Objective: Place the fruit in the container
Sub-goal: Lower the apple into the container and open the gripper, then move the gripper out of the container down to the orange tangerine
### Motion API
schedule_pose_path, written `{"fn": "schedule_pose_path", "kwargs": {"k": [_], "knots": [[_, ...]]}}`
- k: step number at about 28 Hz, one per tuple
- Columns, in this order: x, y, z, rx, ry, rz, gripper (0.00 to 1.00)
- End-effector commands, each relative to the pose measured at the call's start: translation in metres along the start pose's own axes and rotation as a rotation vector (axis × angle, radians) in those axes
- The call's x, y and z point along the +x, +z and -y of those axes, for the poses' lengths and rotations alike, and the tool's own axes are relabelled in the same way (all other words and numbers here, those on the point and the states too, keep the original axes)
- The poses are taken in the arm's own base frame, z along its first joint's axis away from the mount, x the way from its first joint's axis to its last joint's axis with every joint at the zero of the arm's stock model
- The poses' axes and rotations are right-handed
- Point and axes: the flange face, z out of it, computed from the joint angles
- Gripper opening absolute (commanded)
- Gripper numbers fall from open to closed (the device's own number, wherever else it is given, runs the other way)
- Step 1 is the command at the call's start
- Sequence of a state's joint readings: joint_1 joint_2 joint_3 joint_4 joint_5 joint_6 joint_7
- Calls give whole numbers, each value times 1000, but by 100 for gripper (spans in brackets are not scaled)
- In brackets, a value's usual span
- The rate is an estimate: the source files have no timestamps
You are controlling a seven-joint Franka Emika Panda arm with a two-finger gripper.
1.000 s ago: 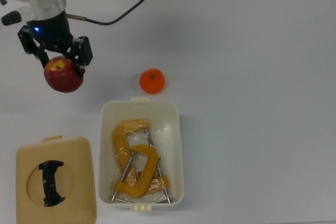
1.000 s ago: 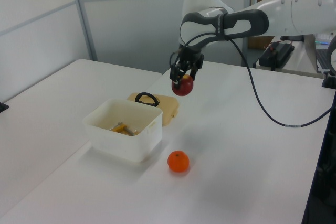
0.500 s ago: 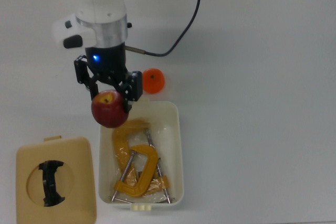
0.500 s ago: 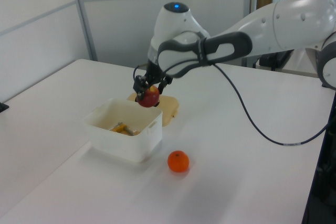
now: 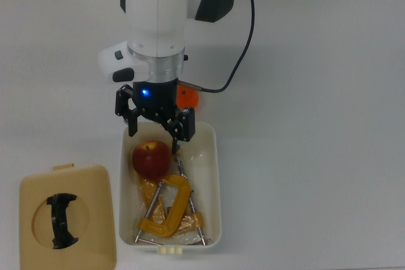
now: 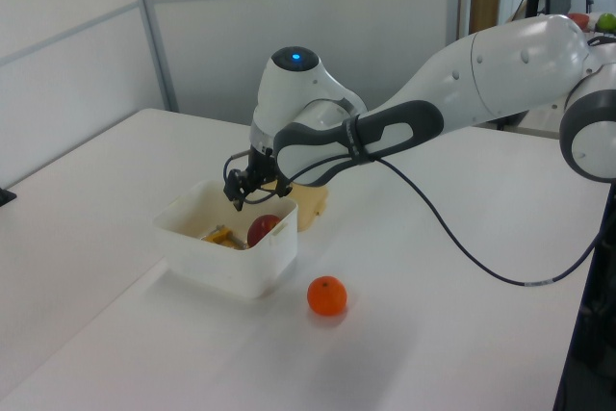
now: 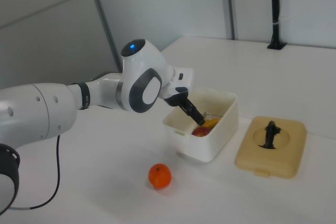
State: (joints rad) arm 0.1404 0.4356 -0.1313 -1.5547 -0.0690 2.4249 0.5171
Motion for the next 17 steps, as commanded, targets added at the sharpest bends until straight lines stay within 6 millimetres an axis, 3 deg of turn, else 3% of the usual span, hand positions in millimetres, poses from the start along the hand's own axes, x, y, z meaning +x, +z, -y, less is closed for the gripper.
{"fn": "schedule_pose_path", "kwargs": {"k": [1,3,6,17], "knots": [[2,-34,0,-18,-51,25,100],[-4,-51,2,-28,-102,83,100],[-15,-60,0,-49,-174,154,100],[-76,-24,18,-99,-316,339,100]]}}
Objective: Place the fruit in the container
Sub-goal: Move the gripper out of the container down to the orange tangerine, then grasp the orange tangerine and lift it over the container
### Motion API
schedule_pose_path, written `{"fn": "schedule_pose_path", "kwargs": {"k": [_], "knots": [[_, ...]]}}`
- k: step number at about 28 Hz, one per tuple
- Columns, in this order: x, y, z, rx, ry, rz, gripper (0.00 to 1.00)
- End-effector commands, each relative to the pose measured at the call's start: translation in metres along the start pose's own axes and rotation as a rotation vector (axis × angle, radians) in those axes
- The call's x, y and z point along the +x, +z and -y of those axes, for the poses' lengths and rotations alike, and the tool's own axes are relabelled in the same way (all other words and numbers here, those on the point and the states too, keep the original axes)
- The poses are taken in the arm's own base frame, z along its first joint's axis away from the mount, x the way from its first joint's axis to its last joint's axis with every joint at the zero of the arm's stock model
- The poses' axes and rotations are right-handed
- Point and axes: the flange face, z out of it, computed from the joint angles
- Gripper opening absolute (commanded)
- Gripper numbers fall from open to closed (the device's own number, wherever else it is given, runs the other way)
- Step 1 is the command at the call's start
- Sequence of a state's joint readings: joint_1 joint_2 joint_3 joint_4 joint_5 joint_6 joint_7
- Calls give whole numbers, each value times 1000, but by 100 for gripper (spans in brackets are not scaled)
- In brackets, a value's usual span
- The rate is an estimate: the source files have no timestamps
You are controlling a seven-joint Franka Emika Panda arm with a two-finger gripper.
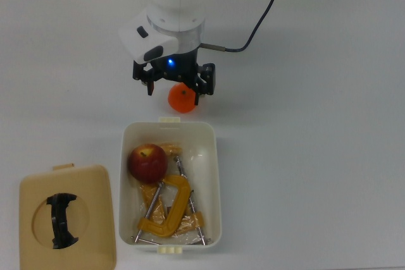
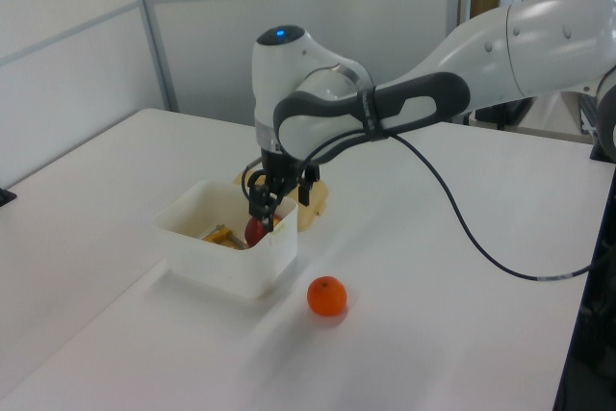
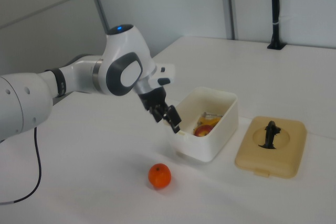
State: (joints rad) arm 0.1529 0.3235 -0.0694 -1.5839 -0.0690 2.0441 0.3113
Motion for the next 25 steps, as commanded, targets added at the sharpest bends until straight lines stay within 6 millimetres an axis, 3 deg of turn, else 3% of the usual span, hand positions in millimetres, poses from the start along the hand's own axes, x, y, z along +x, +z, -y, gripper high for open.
{"fn": "schedule_pose_path", "kwargs": {"k": [1,17,25], "knots": [[-25,28,13,-30,-66,60,100],[-63,84,27,-78,-131,111,100],[-75,107,23,-113,-165,112,100]]}}
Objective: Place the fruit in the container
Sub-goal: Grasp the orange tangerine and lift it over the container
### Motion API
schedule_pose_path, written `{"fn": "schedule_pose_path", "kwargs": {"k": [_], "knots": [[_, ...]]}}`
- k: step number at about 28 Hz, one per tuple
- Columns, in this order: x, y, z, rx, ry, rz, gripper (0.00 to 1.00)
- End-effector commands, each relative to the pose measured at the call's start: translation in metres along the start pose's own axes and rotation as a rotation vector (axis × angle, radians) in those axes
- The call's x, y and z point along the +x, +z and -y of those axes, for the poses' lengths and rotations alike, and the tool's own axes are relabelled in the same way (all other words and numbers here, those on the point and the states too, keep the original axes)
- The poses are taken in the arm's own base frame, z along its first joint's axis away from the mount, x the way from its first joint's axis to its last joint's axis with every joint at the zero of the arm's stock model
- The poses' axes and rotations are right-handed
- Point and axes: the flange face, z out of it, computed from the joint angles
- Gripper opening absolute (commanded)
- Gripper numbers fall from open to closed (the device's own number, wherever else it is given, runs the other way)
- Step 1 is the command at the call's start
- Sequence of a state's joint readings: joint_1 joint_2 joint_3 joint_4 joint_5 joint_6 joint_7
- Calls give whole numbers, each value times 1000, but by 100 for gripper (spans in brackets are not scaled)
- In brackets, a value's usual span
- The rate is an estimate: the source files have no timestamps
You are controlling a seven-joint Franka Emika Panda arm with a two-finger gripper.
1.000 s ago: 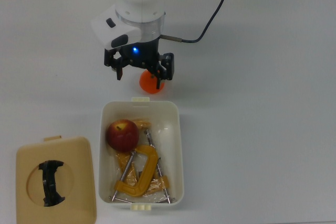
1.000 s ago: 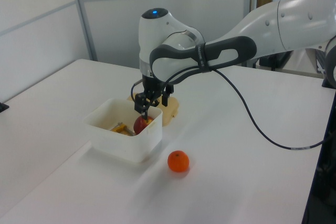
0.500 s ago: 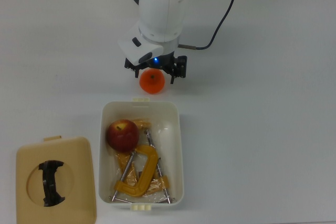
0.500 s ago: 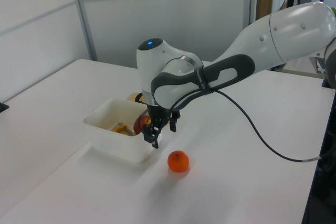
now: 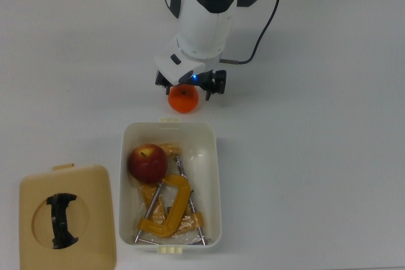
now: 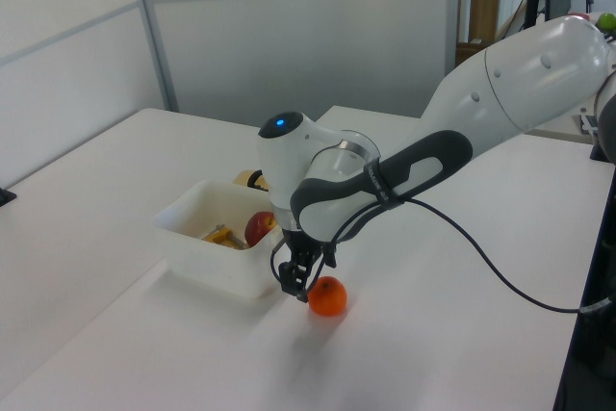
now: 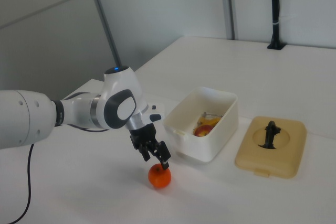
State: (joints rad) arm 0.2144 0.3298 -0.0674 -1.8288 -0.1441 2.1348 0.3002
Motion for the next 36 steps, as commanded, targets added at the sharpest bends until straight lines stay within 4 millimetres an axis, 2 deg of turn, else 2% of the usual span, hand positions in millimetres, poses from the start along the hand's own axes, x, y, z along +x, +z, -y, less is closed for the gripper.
{"fn": "schedule_pose_path", "kwargs": {"k": [1,9,10,12,14,15,16,17,20,21,24,25,26,30,31,36], "knots": [[-11,10,-2,-25,-30,-17,100],[-17,33,-4,-46,-53,-22,100],[-17,33,-5,-53,-58,-27,95],[-17,33,-5,-55,-60,-27,74],[-16,32,-5,-56,-61,-31,40],[-16,30,-5,-55,-59,-34,26],[-14,27,-6,-54,-53,-38,5],[-14,24,-6,-52,-48,-42,0],[-13,14,-7,-44,-36,-58,0],[-10,0,-9,-36,-27,-77,0],[-6,-17,-11,-30,-15,-94,0],[-4,-26,-13,-23,-6,-102,0],[3,-44,-15,0,16,-116,0],[18,-80,-26,59,67,-146,0],[23,-97,-29,82,81,-156,0],[37,-134,-44,137,131,-200,0]]}}
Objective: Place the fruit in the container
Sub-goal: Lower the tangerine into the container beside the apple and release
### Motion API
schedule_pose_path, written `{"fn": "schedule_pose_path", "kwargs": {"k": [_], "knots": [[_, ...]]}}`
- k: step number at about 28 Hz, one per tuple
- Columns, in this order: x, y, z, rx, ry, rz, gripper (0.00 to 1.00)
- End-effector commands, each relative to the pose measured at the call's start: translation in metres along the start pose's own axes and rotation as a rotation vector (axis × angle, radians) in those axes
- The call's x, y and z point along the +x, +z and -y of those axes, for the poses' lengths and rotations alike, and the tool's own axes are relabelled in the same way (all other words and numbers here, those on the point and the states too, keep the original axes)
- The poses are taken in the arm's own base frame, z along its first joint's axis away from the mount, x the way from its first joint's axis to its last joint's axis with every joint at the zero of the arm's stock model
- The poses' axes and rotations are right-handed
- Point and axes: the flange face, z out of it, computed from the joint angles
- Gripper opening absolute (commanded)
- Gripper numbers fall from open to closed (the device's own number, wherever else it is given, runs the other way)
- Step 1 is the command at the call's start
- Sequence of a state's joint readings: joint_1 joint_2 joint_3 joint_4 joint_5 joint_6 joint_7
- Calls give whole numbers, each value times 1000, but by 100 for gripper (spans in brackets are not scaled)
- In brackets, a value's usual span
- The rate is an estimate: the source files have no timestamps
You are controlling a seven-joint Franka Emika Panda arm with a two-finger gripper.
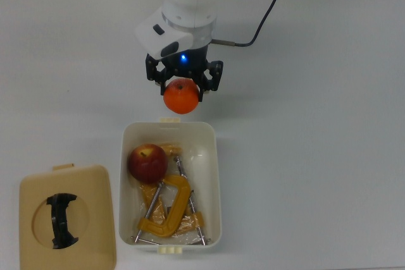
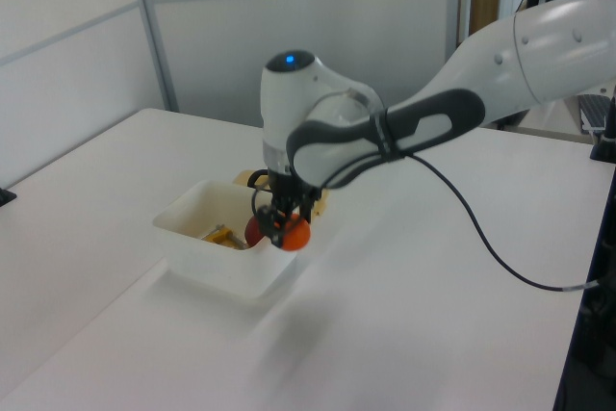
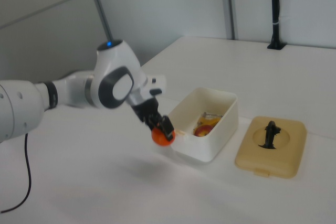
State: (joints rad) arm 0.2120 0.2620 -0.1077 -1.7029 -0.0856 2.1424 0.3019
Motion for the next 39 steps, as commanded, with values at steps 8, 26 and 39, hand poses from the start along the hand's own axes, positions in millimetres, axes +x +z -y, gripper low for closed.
{"fn": "schedule_pose_path", "kwargs": {"k": [8,26,39], "knots": [[47,-16,-19,69,130,-37,0],[66,9,-11,59,188,-141,100],[46,-18,-34,39,18,94,100]]}}
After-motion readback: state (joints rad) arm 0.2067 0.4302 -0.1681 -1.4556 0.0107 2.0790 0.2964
